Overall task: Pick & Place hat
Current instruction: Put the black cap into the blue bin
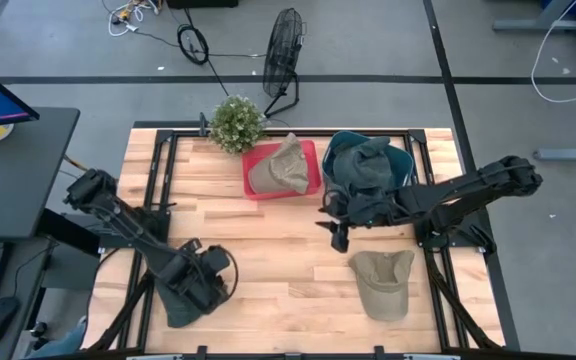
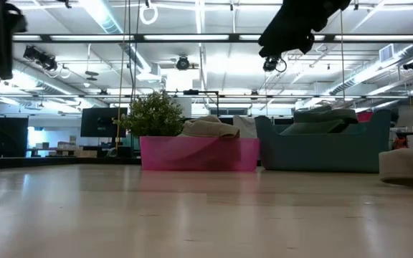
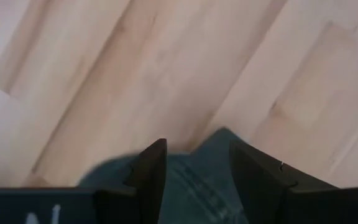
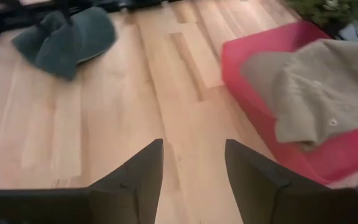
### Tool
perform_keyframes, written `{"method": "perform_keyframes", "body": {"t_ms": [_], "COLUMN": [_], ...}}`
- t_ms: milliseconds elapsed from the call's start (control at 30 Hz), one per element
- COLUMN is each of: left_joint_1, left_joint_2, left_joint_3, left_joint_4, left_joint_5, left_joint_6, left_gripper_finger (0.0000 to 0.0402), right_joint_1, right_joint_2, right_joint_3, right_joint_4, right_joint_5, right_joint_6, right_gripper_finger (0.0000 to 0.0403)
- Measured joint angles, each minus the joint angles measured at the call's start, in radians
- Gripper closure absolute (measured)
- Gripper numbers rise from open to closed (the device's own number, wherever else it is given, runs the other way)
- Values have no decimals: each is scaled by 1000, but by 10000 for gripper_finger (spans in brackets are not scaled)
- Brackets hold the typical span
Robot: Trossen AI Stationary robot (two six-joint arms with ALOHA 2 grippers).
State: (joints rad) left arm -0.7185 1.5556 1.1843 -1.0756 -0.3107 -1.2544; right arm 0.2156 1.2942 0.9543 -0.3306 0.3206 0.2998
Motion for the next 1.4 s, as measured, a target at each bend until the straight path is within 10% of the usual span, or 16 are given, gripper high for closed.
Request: {"method": "perform_keyframes", "body": {"t_ms": [233,633,1400], "left_joint_1": [-89,-218,-274], "left_joint_2": [57,79,83], "left_joint_3": [0,0,-216], "left_joint_4": [-2,-281,-10], "left_joint_5": [22,105,180], "left_joint_6": [-240,-193,-392], "left_gripper_finger": [225,225,131], "right_joint_1": [29,28,28], "right_joint_2": [0,0,0], "right_joint_3": [0,0,0], "right_joint_4": [0,1,1], "right_joint_5": [0,1,2], "right_joint_6": [-23,-54,-55], "right_gripper_finger": [227,227,227]}}
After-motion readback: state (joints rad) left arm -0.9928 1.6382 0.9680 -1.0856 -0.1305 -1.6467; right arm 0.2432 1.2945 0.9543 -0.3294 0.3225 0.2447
